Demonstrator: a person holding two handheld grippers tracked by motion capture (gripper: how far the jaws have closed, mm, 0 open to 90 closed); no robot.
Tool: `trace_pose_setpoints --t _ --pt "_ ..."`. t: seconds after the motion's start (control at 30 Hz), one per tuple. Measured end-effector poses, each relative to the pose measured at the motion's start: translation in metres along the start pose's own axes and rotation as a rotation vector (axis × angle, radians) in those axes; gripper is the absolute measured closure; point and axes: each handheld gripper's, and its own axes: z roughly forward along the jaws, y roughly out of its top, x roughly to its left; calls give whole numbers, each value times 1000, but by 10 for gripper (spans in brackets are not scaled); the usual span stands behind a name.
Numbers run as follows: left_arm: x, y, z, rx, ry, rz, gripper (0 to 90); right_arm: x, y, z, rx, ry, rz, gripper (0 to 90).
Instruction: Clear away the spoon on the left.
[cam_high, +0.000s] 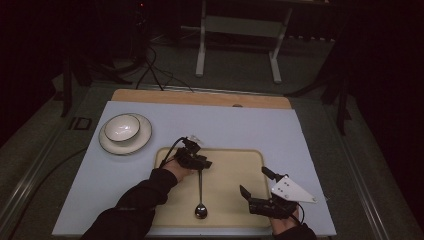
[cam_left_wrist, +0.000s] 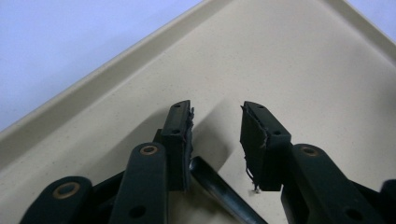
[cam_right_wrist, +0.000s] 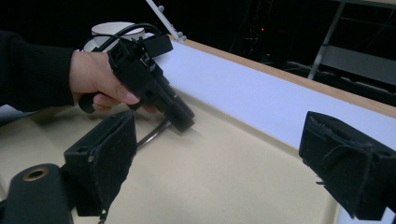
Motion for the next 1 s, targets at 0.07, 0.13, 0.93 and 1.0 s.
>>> trace_pose_setpoints --t 0.07,0.13,0.93,1.0 --pt "0 0 -1 -6 -2 -4 612 0 0 0 0 0 0 115" --pt "1 1 -2 -9 -4 -2 600 0 0 0 0 0 1 115" --pt "-39 2 -62 -98 -131 112 24 0 0 0 1 -10 0 115" --pt "-44 0 -68 -113 -130 137 17 0 0 0 1 -10 1 115"
